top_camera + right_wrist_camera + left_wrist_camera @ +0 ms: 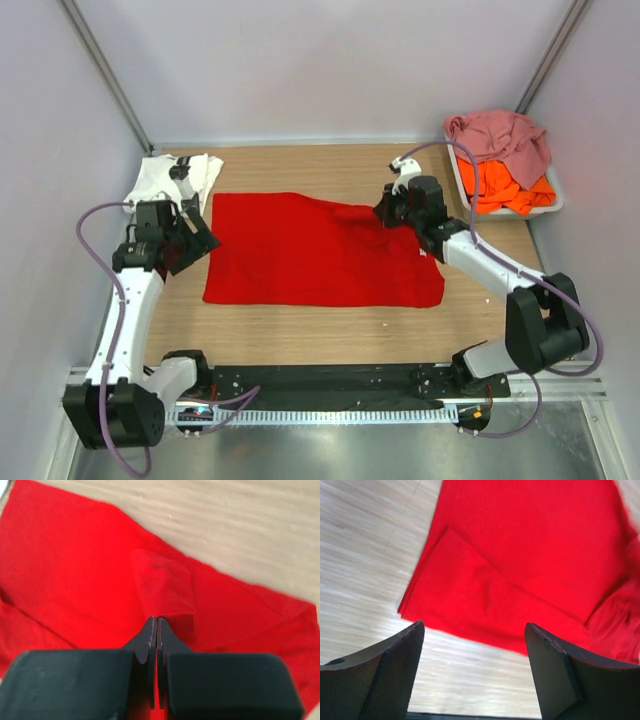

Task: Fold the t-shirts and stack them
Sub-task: Fold the tshirt

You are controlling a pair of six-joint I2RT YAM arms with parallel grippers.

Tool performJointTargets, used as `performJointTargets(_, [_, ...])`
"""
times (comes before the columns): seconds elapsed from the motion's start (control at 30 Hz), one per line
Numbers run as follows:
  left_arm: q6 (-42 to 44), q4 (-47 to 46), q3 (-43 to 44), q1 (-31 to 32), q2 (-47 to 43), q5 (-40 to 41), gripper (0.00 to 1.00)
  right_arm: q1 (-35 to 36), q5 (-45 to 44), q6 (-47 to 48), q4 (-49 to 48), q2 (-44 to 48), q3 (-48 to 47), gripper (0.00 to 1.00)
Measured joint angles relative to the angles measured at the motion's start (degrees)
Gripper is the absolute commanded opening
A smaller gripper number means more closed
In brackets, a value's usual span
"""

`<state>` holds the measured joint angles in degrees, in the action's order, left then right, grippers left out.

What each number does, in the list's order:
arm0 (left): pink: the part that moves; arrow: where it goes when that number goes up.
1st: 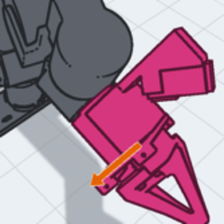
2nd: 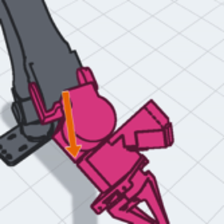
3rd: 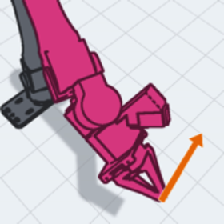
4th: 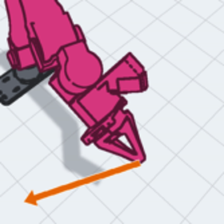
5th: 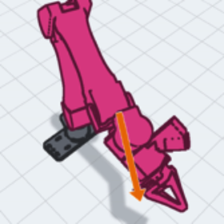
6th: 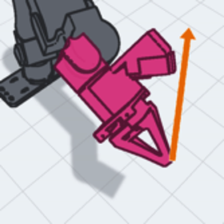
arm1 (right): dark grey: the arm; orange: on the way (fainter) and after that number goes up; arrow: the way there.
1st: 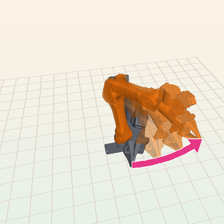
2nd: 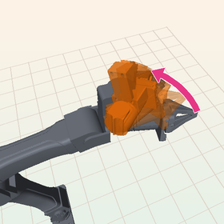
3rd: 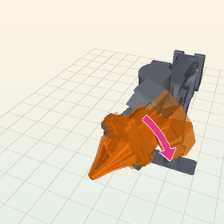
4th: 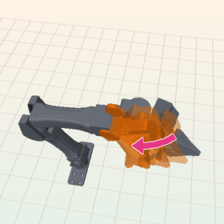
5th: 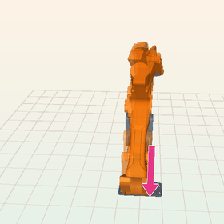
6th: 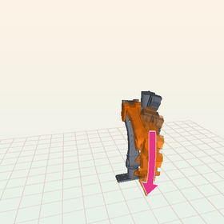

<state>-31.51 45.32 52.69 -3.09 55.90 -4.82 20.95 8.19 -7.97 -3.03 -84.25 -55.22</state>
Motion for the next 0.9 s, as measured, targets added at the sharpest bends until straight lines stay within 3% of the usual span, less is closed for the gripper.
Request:
performJointTargets(0.27, [-5.68,-4.31,16.65,0.02,24.96,3.04,0.69,0.09,-4.0,-5.75,-0.2,13.57,15.21,0.01])
performJointTargets(0.43, [-8.26,-7.1,27.28,0.66,43.71,4.63,0.67,0.2,-5.55,-8.09,-0.66,18.93,18.43,0.02])
performJointTargets(0.63, [-8.72,-5.38,42.71,1.6,61.48,8.72,0.67,0.22,-6.34,-9.81,-1.68,19.08,18.84,0.01])
performJointTargets(0.9, [-8.63,-3.87,49.4,1.86,67.06,12.35,0.66,0.26,-5.05,-11.5,-2.78,18.99,19.37,0.01])
